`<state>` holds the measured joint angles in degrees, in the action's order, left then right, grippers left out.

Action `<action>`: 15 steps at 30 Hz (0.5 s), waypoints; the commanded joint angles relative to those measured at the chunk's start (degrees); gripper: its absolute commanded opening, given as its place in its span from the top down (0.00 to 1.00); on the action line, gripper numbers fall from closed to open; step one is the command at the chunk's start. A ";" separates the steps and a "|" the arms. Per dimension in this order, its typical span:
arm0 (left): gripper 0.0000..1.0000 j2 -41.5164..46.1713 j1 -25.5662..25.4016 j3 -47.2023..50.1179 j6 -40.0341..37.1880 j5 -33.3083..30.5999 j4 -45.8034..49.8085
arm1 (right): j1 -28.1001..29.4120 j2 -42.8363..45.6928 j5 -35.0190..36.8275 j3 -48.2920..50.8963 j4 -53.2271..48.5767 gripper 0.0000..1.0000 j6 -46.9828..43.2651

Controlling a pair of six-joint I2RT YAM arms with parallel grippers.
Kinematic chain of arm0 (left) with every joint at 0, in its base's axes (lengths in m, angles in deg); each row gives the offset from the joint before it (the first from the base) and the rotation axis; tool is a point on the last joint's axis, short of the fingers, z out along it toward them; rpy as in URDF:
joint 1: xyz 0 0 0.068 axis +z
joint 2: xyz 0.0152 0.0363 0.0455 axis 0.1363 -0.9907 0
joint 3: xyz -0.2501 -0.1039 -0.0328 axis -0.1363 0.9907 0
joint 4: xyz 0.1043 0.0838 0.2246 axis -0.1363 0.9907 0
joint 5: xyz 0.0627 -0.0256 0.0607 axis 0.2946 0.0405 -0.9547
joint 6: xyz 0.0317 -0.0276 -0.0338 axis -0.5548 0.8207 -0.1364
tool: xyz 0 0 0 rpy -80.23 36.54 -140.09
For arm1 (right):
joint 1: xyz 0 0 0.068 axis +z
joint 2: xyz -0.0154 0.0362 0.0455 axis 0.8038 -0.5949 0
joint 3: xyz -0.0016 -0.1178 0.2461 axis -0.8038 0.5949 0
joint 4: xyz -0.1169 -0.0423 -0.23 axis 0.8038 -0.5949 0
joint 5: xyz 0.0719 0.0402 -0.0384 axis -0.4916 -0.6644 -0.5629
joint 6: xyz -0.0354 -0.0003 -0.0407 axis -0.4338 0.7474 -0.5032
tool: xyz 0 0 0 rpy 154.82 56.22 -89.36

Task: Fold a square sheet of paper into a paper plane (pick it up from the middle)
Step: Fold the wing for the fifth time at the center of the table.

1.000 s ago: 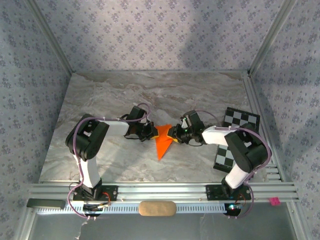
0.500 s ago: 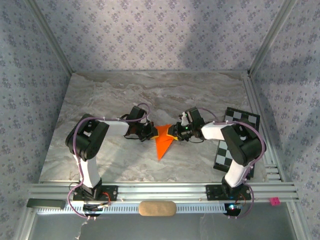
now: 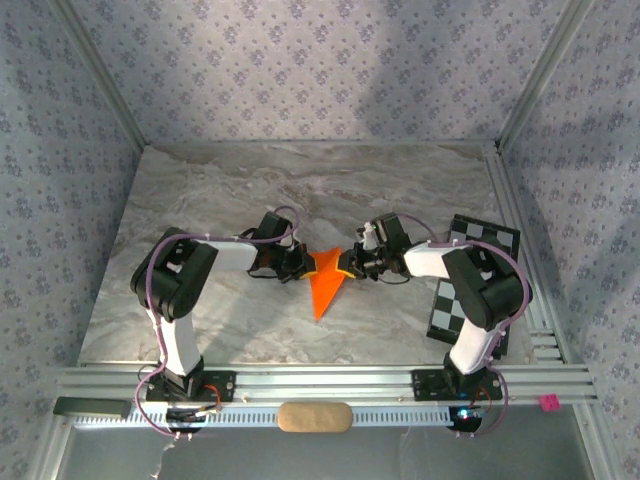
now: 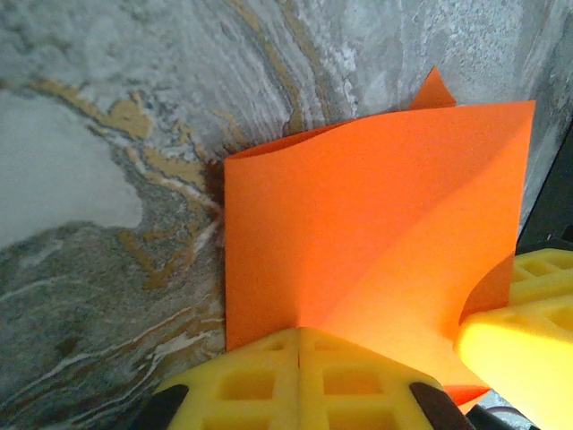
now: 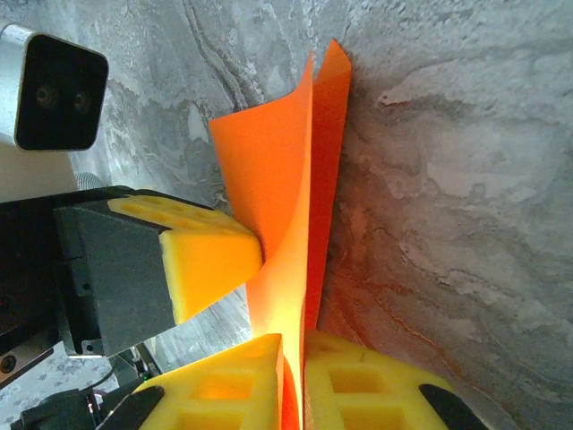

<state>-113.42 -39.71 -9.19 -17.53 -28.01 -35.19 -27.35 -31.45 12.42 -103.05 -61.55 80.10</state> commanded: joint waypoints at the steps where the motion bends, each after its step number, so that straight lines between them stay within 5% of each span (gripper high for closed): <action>1: 0.93 0.59 0.31 -0.13 -0.95 0.46 1.20 | 0.04 -1.31 -1.66 -0.89 -1.03 0.85 -1.25; 9: 0.93 0.37 0.27 0.06 -0.84 0.63 1.11 | 0.04 -2.81 -2.68 -1.62 -0.68 0.85 -1.30; 15: 0.88 1.54 0.30 0.37 -0.55 0.97 -0.25 | -0.11 -1.99 -1.80 -1.38 -0.94 0.96 -0.87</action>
<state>-113.40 -39.71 -9.19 -17.49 -27.70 -35.34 -27.35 -33.67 11.11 -103.44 -61.49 79.83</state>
